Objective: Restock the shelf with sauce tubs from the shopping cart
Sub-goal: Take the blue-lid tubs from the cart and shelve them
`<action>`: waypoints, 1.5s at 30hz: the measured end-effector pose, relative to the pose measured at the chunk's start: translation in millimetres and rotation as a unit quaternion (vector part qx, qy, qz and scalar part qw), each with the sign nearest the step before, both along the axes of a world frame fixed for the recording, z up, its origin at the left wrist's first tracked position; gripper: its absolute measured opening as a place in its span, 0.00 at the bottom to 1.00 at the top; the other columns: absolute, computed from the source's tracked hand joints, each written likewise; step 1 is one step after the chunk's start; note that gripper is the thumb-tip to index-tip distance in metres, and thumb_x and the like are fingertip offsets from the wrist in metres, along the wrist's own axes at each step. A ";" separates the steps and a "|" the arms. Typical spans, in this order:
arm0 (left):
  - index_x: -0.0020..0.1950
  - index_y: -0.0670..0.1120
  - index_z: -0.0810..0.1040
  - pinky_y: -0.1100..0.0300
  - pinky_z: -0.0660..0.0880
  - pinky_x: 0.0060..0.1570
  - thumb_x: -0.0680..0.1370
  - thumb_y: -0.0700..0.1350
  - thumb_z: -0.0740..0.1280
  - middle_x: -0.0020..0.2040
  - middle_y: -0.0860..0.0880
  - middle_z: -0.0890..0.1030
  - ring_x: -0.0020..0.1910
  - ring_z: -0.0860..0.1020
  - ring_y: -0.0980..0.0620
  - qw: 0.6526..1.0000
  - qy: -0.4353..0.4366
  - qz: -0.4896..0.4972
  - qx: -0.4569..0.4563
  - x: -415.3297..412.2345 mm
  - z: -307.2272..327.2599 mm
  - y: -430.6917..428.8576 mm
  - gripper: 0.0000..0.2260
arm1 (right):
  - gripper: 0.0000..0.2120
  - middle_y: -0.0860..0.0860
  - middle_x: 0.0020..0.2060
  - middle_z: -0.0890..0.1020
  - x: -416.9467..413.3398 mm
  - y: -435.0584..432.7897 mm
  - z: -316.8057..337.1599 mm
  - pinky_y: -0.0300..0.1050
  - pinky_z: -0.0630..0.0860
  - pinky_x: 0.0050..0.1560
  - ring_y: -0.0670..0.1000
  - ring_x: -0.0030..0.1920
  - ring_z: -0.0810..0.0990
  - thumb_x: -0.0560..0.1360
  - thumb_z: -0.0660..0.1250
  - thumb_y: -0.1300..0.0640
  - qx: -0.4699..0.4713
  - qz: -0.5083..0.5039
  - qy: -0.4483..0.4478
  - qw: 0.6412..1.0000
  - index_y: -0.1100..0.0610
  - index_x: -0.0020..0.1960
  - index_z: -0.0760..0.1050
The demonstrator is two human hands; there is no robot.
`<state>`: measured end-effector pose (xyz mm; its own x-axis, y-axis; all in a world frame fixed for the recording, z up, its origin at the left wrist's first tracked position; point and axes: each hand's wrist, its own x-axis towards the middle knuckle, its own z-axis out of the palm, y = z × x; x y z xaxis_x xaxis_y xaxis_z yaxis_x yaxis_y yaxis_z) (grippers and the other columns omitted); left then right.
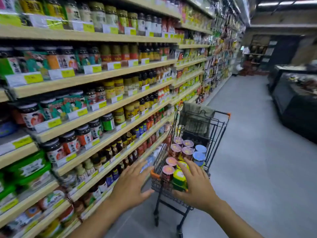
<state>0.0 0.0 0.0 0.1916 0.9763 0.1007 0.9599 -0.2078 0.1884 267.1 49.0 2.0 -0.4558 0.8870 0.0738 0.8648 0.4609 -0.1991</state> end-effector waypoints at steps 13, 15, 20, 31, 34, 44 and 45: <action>0.83 0.59 0.50 0.50 0.51 0.79 0.77 0.69 0.63 0.83 0.55 0.52 0.82 0.50 0.51 0.994 -0.016 -0.087 -0.060 79.5 -59.0 117.9 0.39 | 0.46 0.46 0.80 0.56 87.8 46.9 -52.7 0.56 0.57 0.77 0.52 0.80 0.55 0.70 0.52 0.20 -0.028 -0.152 0.032 0.987 0.42 0.81 0.52; 0.82 0.60 0.51 0.48 0.53 0.78 0.77 0.69 0.62 0.83 0.56 0.51 0.82 0.51 0.52 0.993 -0.022 -0.097 -0.068 84.4 -63.1 140.5 0.38 | 0.49 0.46 0.81 0.53 93.6 60.2 -52.9 0.56 0.55 0.77 0.51 0.80 0.52 0.67 0.50 0.20 -0.044 -0.166 0.026 0.985 0.43 0.81 0.50; 0.82 0.61 0.51 0.50 0.54 0.78 0.77 0.68 0.63 0.83 0.56 0.51 0.82 0.51 0.53 0.989 -0.035 -0.130 -0.061 91.1 -66.0 200.1 0.38 | 0.46 0.46 0.81 0.50 101.4 100.2 -52.0 0.53 0.51 0.79 0.51 0.80 0.50 0.70 0.58 0.27 -0.071 -0.203 0.016 0.976 0.42 0.81 0.46; 0.83 0.60 0.52 0.47 0.54 0.79 0.78 0.66 0.63 0.83 0.55 0.51 0.82 0.50 0.51 0.979 -0.068 -0.154 -0.116 77.3 -84.1 327.2 0.36 | 0.45 0.45 0.81 0.50 95.6 193.7 -58.5 0.49 0.51 0.77 0.50 0.80 0.50 0.70 0.57 0.27 -0.114 -0.247 0.008 0.962 0.42 0.81 0.46; 0.83 0.59 0.53 0.46 0.53 0.78 0.78 0.65 0.64 0.84 0.54 0.51 0.83 0.50 0.50 0.976 -0.070 -0.161 -0.132 77.7 -95.8 347.5 0.36 | 0.44 0.46 0.81 0.50 97.4 211.9 -62.1 0.48 0.52 0.77 0.50 0.80 0.50 0.72 0.61 0.30 -0.126 -0.256 -0.005 0.958 0.43 0.81 0.47; 0.81 0.60 0.55 0.47 0.58 0.78 0.76 0.66 0.64 0.83 0.55 0.55 0.81 0.54 0.49 0.970 -0.066 -0.155 -0.176 82.6 -143.0 398.1 0.36 | 0.44 0.48 0.81 0.52 102.4 280.0 -84.9 0.49 0.54 0.77 0.51 0.80 0.51 0.74 0.65 0.34 -0.169 -0.255 0.007 0.952 0.46 0.82 0.48; 0.82 0.60 0.55 0.48 0.58 0.78 0.77 0.66 0.64 0.83 0.55 0.55 0.81 0.55 0.49 0.969 -0.064 -0.155 -0.180 84.9 -145.1 403.6 0.36 | 0.44 0.48 0.81 0.53 104.5 286.5 -88.0 0.48 0.54 0.78 0.51 0.80 0.52 0.74 0.66 0.34 -0.173 -0.254 0.008 0.952 0.47 0.82 0.49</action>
<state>84.9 403.6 -145.1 0.4906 0.8495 -0.1942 0.8254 -0.3816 0.4160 371.7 335.6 -86.0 0.0361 0.9652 -0.2591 0.9541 -0.1104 -0.2783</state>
